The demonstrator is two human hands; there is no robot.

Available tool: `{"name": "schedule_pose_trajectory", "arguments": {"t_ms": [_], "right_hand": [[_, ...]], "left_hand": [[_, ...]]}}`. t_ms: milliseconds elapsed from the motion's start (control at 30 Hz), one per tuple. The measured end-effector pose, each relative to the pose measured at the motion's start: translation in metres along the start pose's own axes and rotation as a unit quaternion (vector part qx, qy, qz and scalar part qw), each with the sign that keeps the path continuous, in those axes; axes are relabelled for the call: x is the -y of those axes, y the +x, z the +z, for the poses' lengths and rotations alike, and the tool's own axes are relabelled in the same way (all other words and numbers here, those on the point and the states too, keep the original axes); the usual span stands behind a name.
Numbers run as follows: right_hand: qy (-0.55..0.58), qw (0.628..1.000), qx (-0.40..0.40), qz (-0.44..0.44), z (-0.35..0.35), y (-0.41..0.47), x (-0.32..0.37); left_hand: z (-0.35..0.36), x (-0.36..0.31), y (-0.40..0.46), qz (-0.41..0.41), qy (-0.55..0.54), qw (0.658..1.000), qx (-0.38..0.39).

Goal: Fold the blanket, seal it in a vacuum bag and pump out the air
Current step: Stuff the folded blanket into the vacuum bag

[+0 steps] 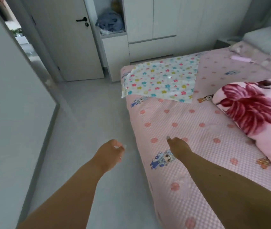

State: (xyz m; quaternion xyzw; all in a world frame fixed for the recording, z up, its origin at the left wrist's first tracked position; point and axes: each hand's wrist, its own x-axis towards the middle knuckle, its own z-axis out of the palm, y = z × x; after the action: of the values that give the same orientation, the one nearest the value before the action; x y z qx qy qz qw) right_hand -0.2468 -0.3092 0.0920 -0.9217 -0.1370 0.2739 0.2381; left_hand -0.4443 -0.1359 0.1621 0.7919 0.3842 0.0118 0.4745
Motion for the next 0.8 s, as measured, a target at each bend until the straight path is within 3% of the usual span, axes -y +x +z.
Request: {"name": "schedule_pose_trajectory", "arguments": {"t_ms": [100, 200, 333, 500, 667, 800], "right_hand": [[0.043, 0.998, -0.023, 0.045, 0.011, 0.009, 0.019], [0.044, 0.997, -0.014, 0.068, 0.018, 0.018, 0.025], [0.127, 0.98, -0.037, 0.146, 0.003, 0.031, 0.024], [0.266, 0.928, -0.134, 0.223, -0.04, 0.085, -0.012], [0.318, 0.887, -0.185, 0.278, -0.095, 0.16, -0.044], [0.299, 0.882, -0.192, 0.309, -0.133, 0.199, -0.061]], "left_hand": [[-0.029, 0.001, 0.041, 0.05, 0.054, 0.997, 0.029], [-0.042, 0.001, 0.08, 0.054, 0.078, 0.994, 0.061], [-0.028, -0.026, 0.144, 0.061, 0.083, 0.985, 0.137], [0.025, -0.091, 0.238, 0.088, 0.073, 0.968, 0.222], [0.103, -0.171, 0.336, 0.099, 0.103, 0.946, 0.292], [0.162, -0.223, 0.394, 0.121, 0.126, 0.928, 0.329]]}}
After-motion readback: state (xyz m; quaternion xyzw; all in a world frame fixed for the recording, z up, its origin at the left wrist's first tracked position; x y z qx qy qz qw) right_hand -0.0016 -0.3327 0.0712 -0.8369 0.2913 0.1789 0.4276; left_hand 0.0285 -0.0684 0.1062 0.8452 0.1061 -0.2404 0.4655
